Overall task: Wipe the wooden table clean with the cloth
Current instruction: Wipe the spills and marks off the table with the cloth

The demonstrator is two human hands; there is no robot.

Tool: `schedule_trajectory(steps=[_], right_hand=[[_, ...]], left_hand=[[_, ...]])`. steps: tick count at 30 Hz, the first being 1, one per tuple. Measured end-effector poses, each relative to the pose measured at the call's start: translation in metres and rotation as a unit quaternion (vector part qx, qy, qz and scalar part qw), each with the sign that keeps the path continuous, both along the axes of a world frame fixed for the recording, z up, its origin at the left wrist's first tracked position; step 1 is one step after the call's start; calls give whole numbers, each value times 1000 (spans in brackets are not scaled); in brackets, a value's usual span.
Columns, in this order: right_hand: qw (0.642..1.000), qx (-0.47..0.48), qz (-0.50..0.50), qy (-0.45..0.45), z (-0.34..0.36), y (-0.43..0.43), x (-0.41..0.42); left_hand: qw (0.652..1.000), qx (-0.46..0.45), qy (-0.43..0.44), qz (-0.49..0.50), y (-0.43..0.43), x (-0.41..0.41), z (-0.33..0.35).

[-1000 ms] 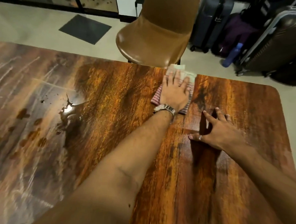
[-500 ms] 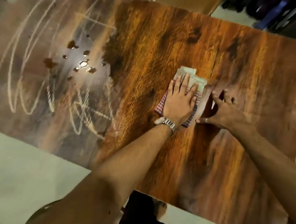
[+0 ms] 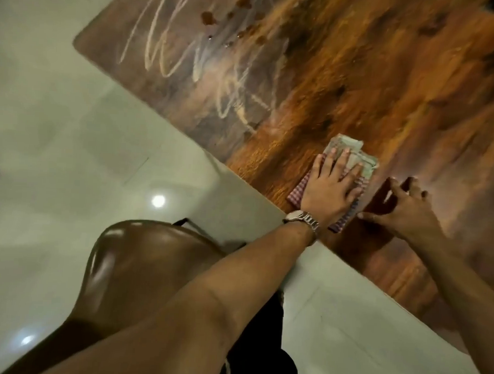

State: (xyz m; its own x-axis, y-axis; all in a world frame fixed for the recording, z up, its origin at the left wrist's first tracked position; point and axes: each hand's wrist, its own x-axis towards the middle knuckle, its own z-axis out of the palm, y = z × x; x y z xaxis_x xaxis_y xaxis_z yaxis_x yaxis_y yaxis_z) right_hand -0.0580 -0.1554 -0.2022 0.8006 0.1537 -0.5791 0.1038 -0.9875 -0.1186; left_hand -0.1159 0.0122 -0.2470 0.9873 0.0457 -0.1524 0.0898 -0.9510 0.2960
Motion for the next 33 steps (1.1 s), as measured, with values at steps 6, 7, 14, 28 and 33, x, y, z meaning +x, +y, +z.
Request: schedule_trajectory(steps=[6,7,14,28,33], right_hand=[[1000,12,1,-3,-6,-2,2],[1000,12,-5,-3,-5,-1,2],[986,152,-65,2,5,8,-23],[987,80,91,-108,139,53,-185],[967,100,144,-187,164,74,-244]], left_hand=[[1000,-22,20,0,1,-4,-5],[999,-38,10,-1,4,-3,-6],[884,-428,-36,186,19,-27,47],[882,-393,-74,251,50,-216,163],[941,-191,-168,224,72,-287,183]])
